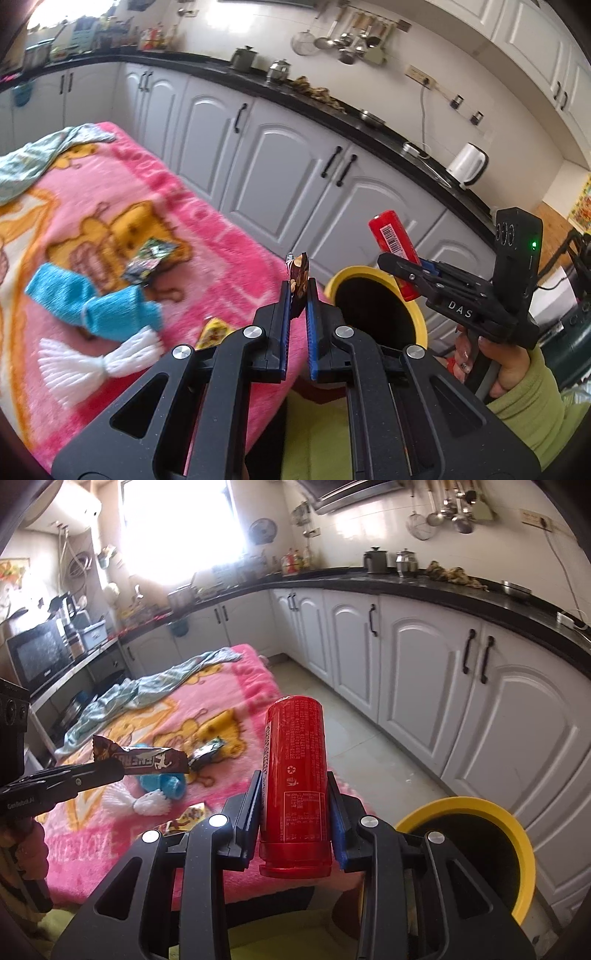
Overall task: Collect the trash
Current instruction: 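Carry the brown wrapper and red cylinder over the yellow bin and open both tools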
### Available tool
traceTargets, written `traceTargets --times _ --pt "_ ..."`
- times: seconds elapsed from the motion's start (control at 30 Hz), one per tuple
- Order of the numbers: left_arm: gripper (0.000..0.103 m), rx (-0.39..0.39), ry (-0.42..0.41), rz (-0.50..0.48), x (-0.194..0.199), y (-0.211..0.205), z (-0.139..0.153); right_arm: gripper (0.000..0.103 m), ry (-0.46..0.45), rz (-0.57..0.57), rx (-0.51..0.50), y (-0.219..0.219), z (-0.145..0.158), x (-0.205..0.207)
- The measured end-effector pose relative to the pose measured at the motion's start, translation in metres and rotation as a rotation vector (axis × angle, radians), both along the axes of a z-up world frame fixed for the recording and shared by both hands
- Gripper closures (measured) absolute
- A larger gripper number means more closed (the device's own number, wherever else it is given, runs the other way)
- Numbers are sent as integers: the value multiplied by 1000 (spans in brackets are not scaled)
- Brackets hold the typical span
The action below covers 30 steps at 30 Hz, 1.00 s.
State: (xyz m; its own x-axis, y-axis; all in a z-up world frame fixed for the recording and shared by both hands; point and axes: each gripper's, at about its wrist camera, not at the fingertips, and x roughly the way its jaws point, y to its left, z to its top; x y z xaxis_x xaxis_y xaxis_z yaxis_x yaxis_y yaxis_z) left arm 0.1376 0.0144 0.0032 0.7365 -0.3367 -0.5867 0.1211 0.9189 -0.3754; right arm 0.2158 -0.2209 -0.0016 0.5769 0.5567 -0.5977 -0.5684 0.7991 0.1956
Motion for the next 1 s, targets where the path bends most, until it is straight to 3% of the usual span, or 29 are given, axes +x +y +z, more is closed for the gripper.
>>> traceTargets --times 1.0 --pt "99 43 -40 -222 51 -124 12 73 -10 -302 101 -143 -5 -5"
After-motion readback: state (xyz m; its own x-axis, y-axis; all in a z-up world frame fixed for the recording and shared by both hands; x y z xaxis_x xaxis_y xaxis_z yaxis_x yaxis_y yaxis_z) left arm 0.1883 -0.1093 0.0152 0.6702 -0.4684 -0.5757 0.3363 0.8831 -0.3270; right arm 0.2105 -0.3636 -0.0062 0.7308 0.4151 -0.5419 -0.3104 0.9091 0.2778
